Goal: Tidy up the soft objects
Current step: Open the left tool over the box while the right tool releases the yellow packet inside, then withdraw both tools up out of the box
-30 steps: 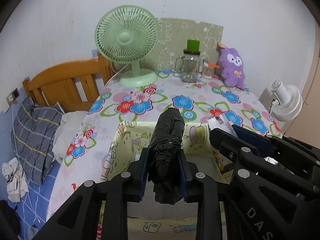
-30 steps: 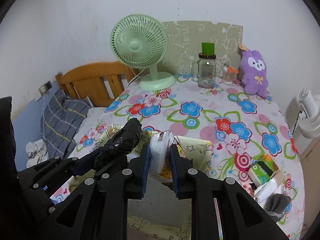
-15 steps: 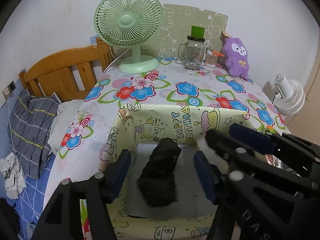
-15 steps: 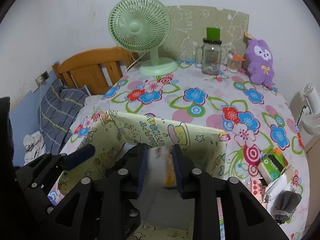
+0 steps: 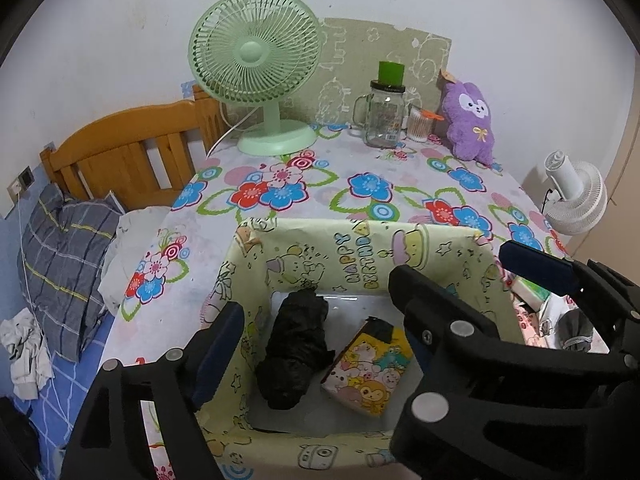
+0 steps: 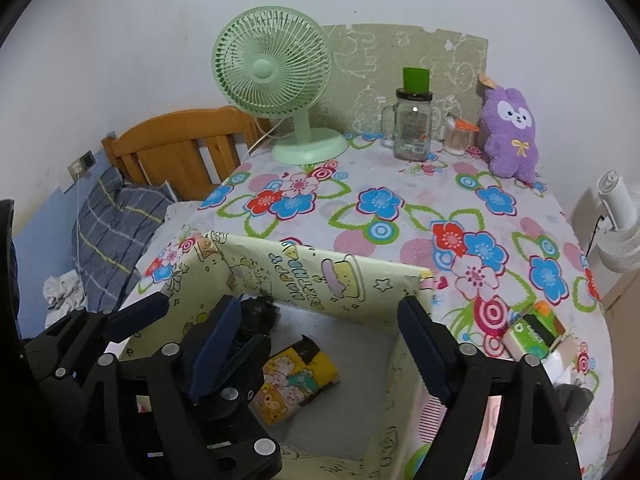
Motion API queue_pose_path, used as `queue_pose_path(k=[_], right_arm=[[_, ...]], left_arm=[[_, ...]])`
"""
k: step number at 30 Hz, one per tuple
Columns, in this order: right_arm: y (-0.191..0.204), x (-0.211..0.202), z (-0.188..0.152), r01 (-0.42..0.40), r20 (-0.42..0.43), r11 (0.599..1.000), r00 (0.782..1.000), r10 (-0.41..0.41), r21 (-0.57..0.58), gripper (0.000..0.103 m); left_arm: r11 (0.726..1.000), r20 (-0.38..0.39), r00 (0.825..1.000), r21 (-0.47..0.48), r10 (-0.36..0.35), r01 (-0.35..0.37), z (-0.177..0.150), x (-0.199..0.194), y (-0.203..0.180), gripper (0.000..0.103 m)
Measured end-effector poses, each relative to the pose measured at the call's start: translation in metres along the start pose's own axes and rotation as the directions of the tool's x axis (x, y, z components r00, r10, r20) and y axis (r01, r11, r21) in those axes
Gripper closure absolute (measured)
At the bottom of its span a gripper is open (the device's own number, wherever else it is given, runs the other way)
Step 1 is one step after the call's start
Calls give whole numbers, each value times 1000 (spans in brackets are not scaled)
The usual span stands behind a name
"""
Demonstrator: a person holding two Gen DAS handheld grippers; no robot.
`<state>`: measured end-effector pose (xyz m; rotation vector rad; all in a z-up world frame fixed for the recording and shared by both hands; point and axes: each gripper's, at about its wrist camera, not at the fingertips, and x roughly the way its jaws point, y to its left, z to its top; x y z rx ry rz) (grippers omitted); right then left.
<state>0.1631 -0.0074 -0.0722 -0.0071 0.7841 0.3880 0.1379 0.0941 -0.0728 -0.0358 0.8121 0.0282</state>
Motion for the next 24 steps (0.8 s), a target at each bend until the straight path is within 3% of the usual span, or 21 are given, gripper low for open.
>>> queue_pose_path(k=[15, 24], right_arm=[[-17, -44, -1, 39, 66, 999, 997, -38, -6, 14], [-28, -71, -2, 71, 117, 997, 991, -70, 0, 6]], left_arm=[[1000, 73, 997, 19, 8, -10, 2, -32, -25, 9], [999, 117, 993, 38, 5, -9, 4, -52, -44, 4]])
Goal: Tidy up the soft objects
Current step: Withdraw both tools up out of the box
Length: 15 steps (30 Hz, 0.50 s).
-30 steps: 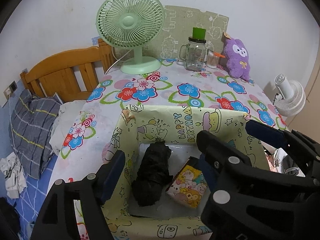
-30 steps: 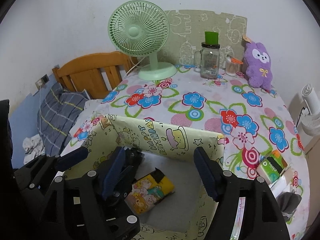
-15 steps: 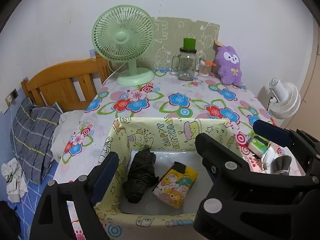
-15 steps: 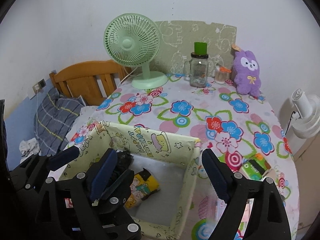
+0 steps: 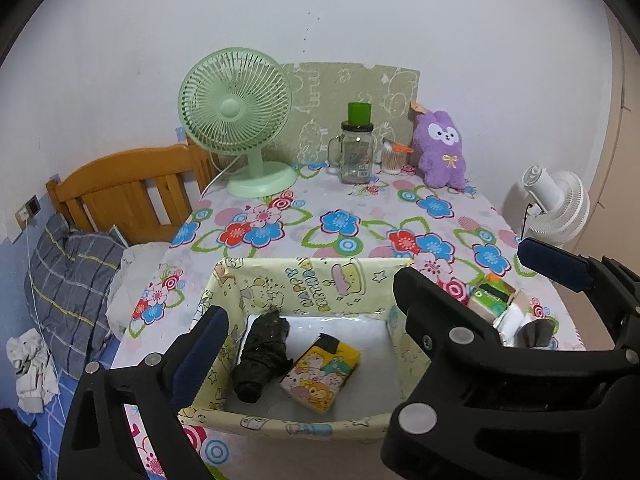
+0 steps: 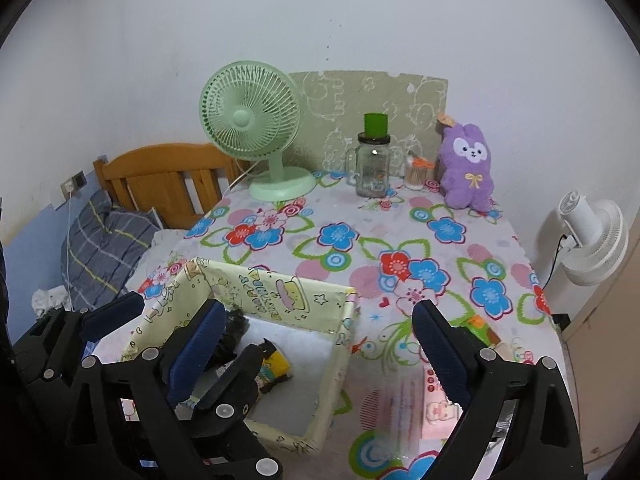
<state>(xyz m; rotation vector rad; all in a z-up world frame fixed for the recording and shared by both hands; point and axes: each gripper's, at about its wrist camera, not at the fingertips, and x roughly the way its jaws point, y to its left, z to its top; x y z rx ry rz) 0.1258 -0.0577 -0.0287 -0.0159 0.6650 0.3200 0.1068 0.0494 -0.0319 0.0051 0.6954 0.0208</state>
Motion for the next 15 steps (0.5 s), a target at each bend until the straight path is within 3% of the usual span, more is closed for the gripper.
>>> queue_pose_path(k=[15], right_arm=[[-25, -33, -2, 25, 50, 1000, 998, -26, 15, 1]], left_arm=[[1000, 39, 999, 9, -30, 29, 0, -23, -30, 0]])
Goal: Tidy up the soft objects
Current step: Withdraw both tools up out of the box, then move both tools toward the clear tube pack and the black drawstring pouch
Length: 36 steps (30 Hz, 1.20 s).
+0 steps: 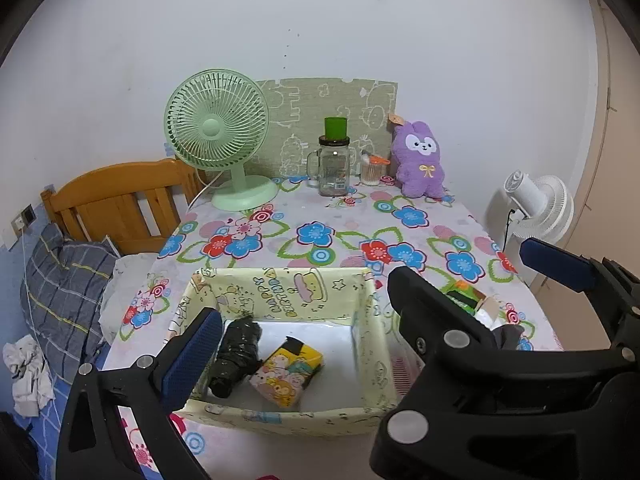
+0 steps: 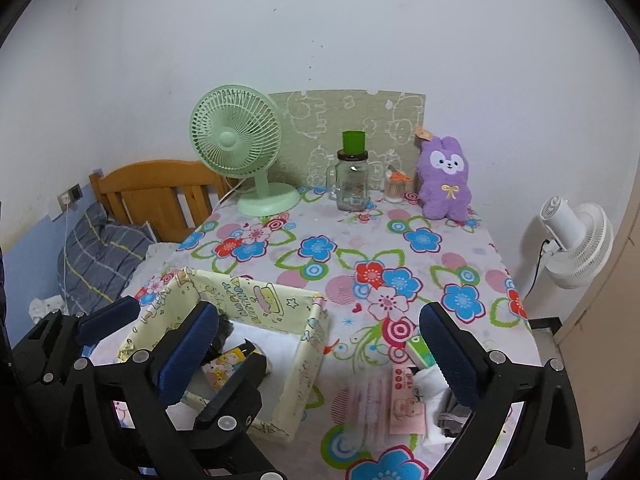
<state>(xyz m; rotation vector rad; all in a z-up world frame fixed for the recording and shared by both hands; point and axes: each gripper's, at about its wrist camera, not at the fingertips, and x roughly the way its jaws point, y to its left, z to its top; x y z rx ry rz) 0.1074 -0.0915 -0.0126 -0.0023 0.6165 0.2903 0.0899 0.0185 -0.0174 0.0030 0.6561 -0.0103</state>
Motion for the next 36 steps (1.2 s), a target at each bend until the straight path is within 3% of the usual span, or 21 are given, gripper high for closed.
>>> queue_pose_path(k=[12, 23, 36], right_arm=[[-25, -24, -9, 51, 31, 999, 998, -51, 2, 0], [-51, -40, -22, 62, 28, 998, 998, -62, 27, 0], [-77, -42, -48, 142, 23, 989, 989, -143, 28, 0]], left_arm=[[1000, 12, 1000, 4, -24, 24, -5, -11, -29, 0], [995, 18, 995, 23, -93, 93, -14, -17, -57, 0], [988, -37, 988, 51, -147, 149, -33, 2, -86, 1]])
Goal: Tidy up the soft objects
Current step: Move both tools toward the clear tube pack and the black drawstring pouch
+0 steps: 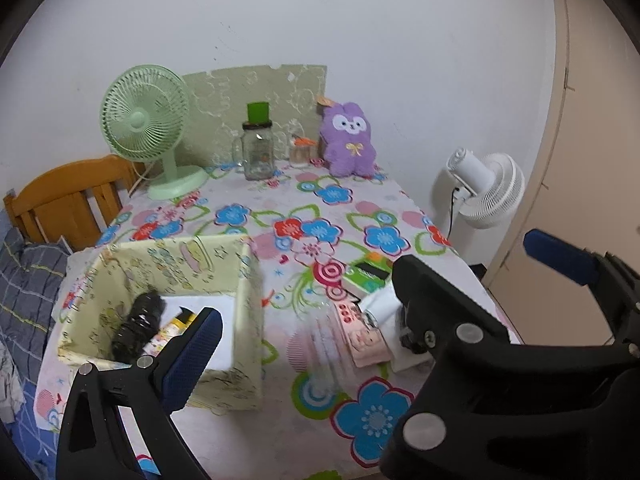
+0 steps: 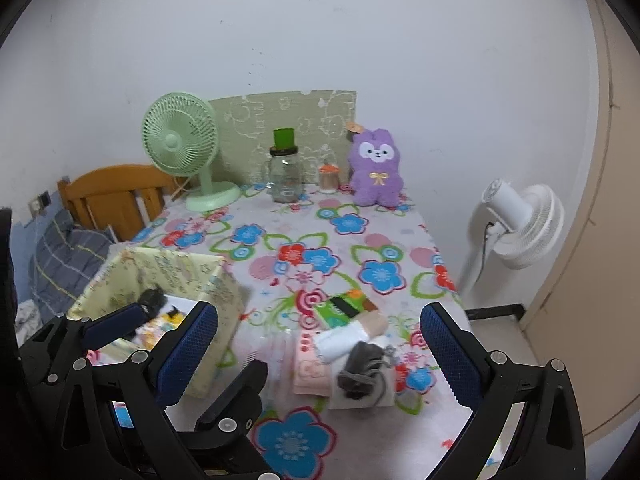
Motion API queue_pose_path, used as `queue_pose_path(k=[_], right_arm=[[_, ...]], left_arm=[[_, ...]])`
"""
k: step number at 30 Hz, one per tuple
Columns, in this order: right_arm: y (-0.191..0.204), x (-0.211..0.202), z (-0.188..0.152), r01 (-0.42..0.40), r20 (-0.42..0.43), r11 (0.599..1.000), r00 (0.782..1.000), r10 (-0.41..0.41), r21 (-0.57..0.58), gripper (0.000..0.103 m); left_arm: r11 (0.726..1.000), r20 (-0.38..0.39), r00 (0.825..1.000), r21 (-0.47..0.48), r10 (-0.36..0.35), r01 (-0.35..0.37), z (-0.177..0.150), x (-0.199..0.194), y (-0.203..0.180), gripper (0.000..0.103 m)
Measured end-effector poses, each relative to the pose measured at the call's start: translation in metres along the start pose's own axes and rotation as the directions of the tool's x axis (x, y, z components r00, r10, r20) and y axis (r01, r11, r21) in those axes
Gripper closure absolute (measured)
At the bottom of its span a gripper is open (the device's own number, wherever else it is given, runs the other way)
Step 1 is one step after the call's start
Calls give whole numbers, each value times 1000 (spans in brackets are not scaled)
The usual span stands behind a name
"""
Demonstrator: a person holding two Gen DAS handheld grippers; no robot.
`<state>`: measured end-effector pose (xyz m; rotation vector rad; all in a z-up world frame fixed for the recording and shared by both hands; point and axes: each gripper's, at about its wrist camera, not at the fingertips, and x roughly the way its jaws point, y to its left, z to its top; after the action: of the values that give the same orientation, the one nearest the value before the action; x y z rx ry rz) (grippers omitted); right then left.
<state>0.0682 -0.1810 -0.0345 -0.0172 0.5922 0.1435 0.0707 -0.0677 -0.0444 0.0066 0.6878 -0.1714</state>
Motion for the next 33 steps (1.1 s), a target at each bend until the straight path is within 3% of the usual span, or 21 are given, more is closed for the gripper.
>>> queue_pose_path(k=[11, 22, 33], right_arm=[[-20, 15, -21, 7, -32, 999, 999, -6, 36, 1], [-39, 43, -41, 19, -117, 997, 993, -10, 77, 15], [-49, 69, -52, 19, -177, 995, 984, -1, 103, 22]], left_arm=[[999, -19, 999, 21, -34, 35, -15, 18, -18, 5], [999, -98, 995, 29, -29, 32, -27, 51, -30, 11], [1000, -158, 987, 8, -16, 18, -33, 76, -30, 15]])
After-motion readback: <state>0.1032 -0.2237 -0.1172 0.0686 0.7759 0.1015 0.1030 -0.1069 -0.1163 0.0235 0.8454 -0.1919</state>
